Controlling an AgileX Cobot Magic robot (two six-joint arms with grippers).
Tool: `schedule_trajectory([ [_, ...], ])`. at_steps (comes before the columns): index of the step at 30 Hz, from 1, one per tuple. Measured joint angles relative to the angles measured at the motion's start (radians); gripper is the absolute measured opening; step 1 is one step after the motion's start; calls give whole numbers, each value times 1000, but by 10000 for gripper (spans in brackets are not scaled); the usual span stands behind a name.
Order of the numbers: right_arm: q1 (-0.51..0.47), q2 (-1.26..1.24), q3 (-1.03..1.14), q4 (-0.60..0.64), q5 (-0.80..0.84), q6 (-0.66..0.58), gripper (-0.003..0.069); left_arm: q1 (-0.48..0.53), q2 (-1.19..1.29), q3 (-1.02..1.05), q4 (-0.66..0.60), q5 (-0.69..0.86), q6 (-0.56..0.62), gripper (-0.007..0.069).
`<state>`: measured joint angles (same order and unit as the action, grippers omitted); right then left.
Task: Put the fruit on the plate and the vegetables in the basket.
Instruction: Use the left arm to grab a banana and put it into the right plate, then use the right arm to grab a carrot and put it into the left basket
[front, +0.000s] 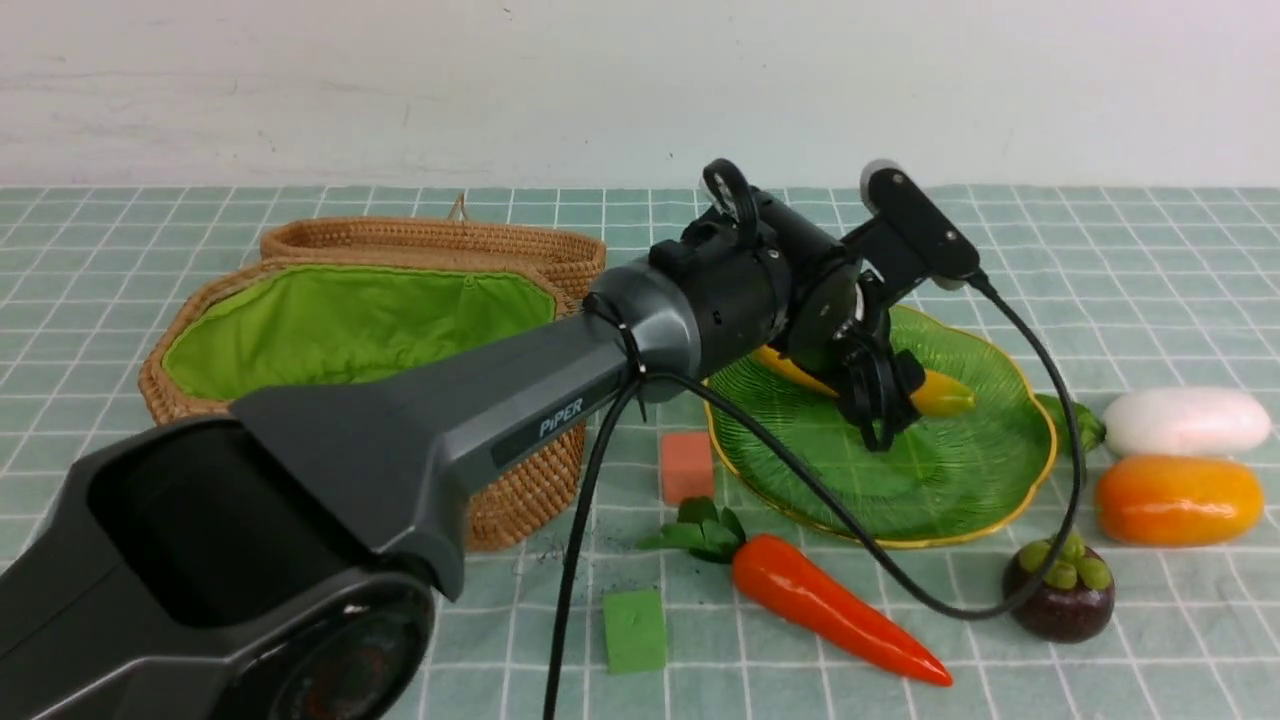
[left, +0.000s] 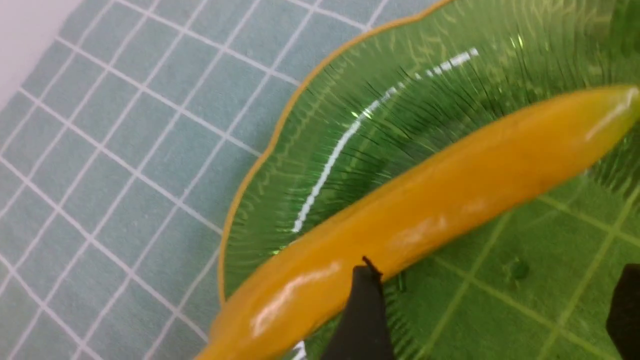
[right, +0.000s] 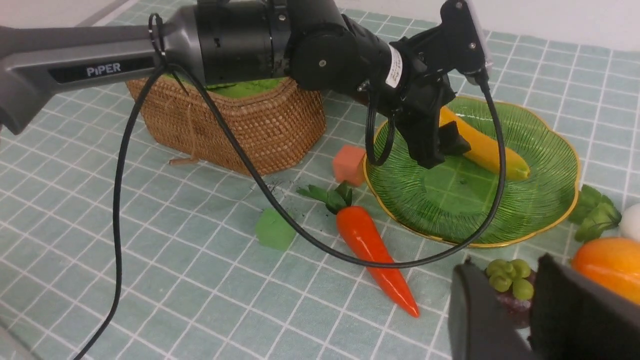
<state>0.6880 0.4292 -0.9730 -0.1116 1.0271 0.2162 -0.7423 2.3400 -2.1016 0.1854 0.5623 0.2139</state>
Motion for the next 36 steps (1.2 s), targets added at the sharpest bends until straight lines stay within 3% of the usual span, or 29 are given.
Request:
schedule_trajectory([
  [3, 0, 0, 0, -3, 1, 0, 188, 0, -49, 54, -10, 33, -1, 517],
  [6, 0, 2, 0, -4, 12, 6, 190, 0, -119, 99, -22, 114, -28, 401],
  [7, 0, 7, 0, -4, 21, 14, 192, 0, -169, 114, -33, 162, -54, 328],
  [8, 0, 27, 0, -5, 46, 29, 193, 0, -247, 128, -47, 252, -114, 176],
  [9, 0, 48, 0, -5, 75, 32, 192, 0, -313, 129, -59, 323, -151, 77],
  [12, 0, 112, 0, -5, 115, 33, 193, 0, -429, 129, -76, 418, -220, -7],
  [14, 0, 226, 0, -6, 140, 19, 199, 0, -580, 137, -108, 534, -286, -13],
  [20, 0, 490, 0, -4, 76, -91, 204, 0, -876, 345, -128, 591, -342, -13],
  [28, 0, 880, 0, 58, -88, -303, 211, 0, -1488, 1065, -223, 311, -368, -13],
  [32, -19, 1002, 0, 112, -152, -380, 222, 0, -1768, 1303, -286, 148, -368, -13],
  [36, -90, 1091, -15, 123, -201, -405, 274, 0, -1956, 1408, -279, 77, -367, -13],
])
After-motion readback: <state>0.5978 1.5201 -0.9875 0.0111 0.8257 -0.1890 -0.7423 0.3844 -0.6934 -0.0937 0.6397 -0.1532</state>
